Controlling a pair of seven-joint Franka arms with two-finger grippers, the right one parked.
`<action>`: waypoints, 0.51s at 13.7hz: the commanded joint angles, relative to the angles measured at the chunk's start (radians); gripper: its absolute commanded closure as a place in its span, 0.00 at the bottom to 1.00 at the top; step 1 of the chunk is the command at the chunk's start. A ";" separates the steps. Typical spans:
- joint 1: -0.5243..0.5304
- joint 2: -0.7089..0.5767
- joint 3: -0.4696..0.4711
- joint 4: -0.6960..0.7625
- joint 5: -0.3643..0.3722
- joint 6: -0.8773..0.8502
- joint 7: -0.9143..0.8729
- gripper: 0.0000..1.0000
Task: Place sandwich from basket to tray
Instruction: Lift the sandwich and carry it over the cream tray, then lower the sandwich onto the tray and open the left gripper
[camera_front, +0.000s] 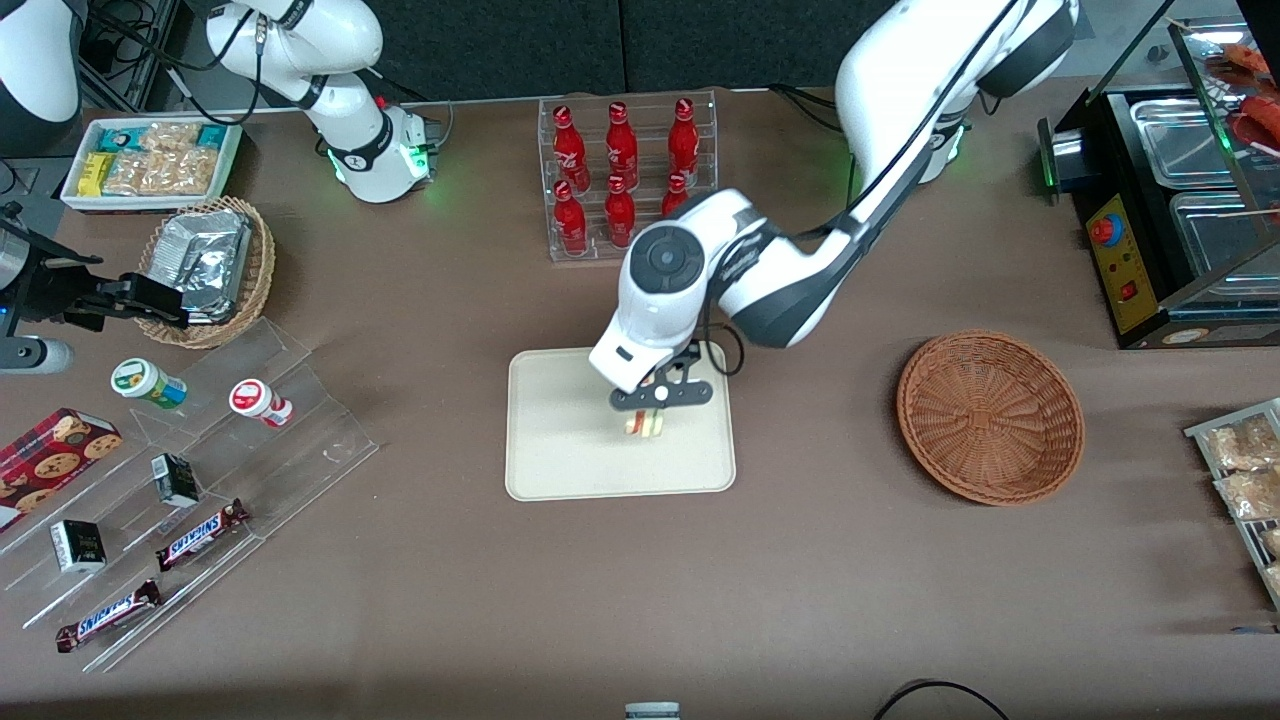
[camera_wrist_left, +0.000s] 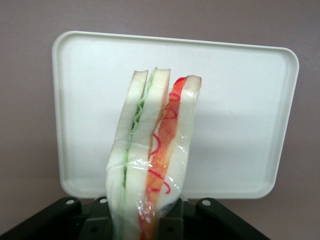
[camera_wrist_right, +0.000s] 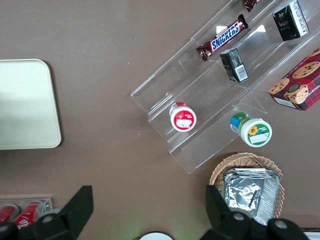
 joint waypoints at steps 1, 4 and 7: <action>-0.024 0.087 0.009 0.056 0.027 0.083 -0.068 0.91; -0.045 0.149 0.026 0.058 0.094 0.096 -0.101 0.91; -0.061 0.202 0.030 0.052 0.169 0.154 -0.211 0.90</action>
